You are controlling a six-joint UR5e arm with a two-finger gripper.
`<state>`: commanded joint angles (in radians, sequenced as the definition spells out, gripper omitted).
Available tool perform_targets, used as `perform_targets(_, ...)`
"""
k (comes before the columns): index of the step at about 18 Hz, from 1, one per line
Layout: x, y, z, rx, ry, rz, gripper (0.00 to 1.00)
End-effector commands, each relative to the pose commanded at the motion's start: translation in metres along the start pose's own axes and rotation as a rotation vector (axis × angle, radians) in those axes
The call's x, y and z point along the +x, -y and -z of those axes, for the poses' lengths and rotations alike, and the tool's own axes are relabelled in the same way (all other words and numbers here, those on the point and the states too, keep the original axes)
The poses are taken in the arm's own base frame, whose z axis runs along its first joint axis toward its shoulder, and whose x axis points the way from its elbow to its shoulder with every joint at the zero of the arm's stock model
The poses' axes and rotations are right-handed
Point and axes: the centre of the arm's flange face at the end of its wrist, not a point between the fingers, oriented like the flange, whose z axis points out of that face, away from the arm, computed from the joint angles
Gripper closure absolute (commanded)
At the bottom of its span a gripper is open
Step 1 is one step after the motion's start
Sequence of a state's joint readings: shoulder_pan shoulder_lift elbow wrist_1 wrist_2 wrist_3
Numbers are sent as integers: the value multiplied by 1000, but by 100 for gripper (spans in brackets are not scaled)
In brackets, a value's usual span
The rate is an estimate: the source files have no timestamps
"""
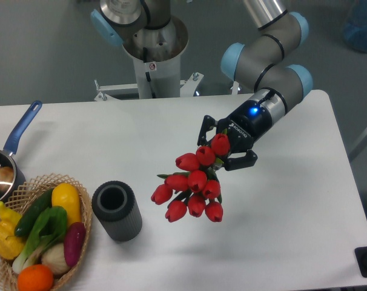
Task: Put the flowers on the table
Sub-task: 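Lower the held red tulip bunch toward the table with the gripper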
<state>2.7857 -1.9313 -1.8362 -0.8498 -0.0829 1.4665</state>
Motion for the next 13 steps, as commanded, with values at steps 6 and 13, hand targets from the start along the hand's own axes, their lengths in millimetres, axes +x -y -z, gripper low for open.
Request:
perform_targets(6,1,-1,4,-59,13,-10,71)
perform_targets(13,-1,-16,0,-253,22,-26,72)
